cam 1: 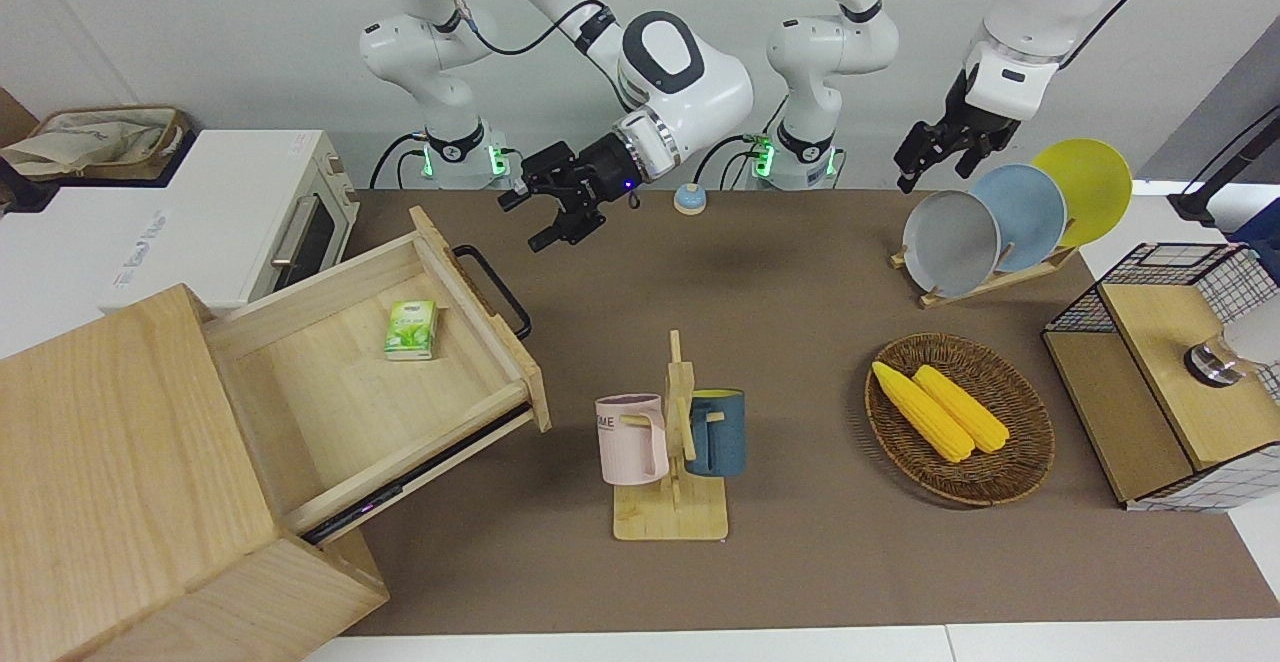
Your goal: Slide drawer open with right arm
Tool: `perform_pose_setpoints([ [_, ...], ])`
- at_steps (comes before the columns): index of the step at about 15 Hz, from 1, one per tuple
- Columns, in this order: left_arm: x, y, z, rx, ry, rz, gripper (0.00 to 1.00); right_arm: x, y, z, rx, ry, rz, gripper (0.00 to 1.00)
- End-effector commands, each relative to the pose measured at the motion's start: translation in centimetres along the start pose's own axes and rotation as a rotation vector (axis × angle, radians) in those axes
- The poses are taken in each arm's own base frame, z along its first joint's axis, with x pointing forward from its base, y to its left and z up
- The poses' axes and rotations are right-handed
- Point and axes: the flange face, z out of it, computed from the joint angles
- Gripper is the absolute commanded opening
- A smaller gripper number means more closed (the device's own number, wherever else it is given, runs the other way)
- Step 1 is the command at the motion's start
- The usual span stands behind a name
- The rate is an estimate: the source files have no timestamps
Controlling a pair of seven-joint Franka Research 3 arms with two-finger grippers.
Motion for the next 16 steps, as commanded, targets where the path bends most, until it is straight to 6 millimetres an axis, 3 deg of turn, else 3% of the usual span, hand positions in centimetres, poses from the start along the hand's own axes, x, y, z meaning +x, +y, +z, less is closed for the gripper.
perform_pose_setpoints([
  [1,-0.4,-0.3,-0.5,0.001,-0.005,0.006,0.99,-0.6,-0.1,-1.1,0.041,-0.012,-0.026,0.992],
  [7,-0.4,-0.3,-0.5,0.000,-0.003,0.006,0.99,-1.9,2.0,-2.5,0.253,-0.015,0.009,0.992],
  [13,-0.4,-0.3,-0.5,0.000,-0.003,0.006,0.99,-3.5,8.1,-2.2,0.565,-0.055,0.146,0.992],
  [16,-0.4,-0.3,-0.5,0.001,-0.005,0.006,0.99,-4.5,11.2,-0.2,0.772,-0.135,0.246,0.992],
])
